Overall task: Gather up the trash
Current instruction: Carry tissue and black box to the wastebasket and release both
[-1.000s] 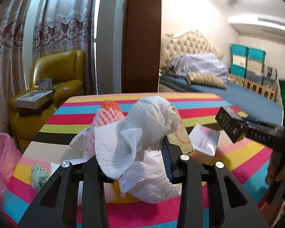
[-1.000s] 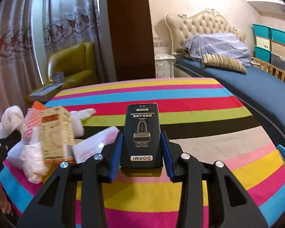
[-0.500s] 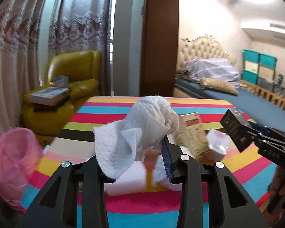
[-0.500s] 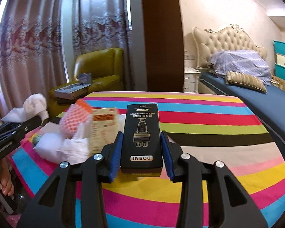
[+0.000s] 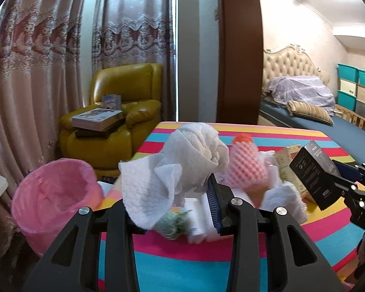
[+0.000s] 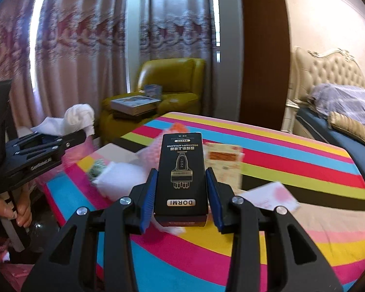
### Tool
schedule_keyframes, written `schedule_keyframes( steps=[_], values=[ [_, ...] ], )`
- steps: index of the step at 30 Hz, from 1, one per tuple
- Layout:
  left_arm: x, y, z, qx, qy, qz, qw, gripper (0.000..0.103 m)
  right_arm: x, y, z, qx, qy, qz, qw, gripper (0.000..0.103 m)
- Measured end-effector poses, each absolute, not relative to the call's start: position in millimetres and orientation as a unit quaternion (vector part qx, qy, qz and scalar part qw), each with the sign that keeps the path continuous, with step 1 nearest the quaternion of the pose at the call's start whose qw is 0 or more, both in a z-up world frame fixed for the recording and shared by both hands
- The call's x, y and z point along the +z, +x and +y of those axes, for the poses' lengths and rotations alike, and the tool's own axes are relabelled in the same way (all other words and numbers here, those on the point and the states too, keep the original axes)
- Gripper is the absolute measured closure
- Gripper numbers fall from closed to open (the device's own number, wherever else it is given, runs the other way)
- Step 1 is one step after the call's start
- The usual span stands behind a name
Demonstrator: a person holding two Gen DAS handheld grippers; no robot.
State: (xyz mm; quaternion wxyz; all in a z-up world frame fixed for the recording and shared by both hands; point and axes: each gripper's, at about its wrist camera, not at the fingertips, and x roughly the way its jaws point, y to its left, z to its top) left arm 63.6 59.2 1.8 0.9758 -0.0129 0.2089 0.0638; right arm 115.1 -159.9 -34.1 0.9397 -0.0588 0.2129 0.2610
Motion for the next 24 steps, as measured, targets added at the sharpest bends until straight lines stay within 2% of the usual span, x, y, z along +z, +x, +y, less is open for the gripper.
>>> schedule_keyframes(
  steps=[24],
  values=[
    [-7,44,139,0.136,-0.047,0.212,0.967,0.068,-33,123,-44,0.35,-0.124,0.223,0.902,0.065]
  ],
)
